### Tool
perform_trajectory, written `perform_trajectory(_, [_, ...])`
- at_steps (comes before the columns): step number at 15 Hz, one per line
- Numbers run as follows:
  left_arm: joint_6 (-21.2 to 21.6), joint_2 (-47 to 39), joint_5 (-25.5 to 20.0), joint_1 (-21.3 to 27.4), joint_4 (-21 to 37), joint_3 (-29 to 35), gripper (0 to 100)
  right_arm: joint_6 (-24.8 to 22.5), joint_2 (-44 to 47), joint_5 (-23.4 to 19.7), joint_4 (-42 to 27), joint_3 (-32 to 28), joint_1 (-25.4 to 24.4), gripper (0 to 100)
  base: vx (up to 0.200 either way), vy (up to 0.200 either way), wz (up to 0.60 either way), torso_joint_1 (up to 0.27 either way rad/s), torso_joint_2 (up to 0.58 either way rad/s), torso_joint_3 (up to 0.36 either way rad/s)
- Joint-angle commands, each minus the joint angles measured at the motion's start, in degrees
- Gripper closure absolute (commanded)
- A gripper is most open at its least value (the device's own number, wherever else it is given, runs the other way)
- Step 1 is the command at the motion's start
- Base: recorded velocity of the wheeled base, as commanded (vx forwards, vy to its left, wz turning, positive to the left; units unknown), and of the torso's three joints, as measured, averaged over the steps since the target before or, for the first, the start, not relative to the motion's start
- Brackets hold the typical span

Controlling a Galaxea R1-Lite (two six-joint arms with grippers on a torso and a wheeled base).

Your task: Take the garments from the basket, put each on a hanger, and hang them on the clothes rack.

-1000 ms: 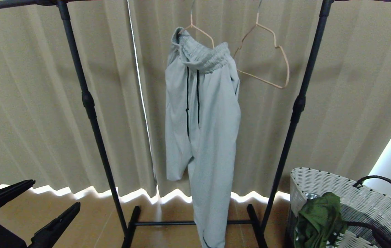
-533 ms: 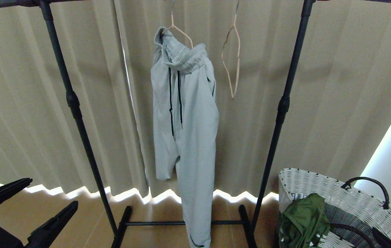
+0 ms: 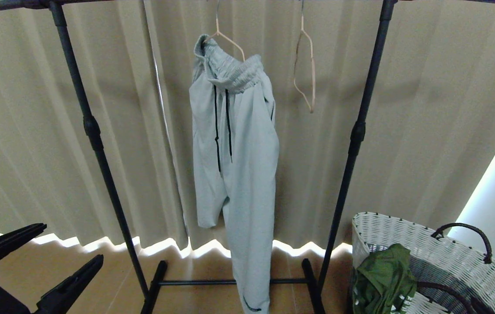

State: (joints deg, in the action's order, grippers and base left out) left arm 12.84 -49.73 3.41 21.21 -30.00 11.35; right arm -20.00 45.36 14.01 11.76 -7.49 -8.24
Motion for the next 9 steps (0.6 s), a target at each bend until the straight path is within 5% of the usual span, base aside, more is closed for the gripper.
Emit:
perform_trajectory(1, [0.0,-0.5,0.0,0.5,-0.1,-0.1,0,-0.1,0.9,0.1,-0.1,-0.9,0.2,0,0.000,0.000,0.00,0.000,0.00,0.000])
perform_trajectory(9, [0.3,0.6,0.0,3.0,-0.1,-0.5,0,0.0,15.3,0.1,0.6,-3.0,3.4,0,0.000,0.000,0.00,0.000,0.00,0.000])
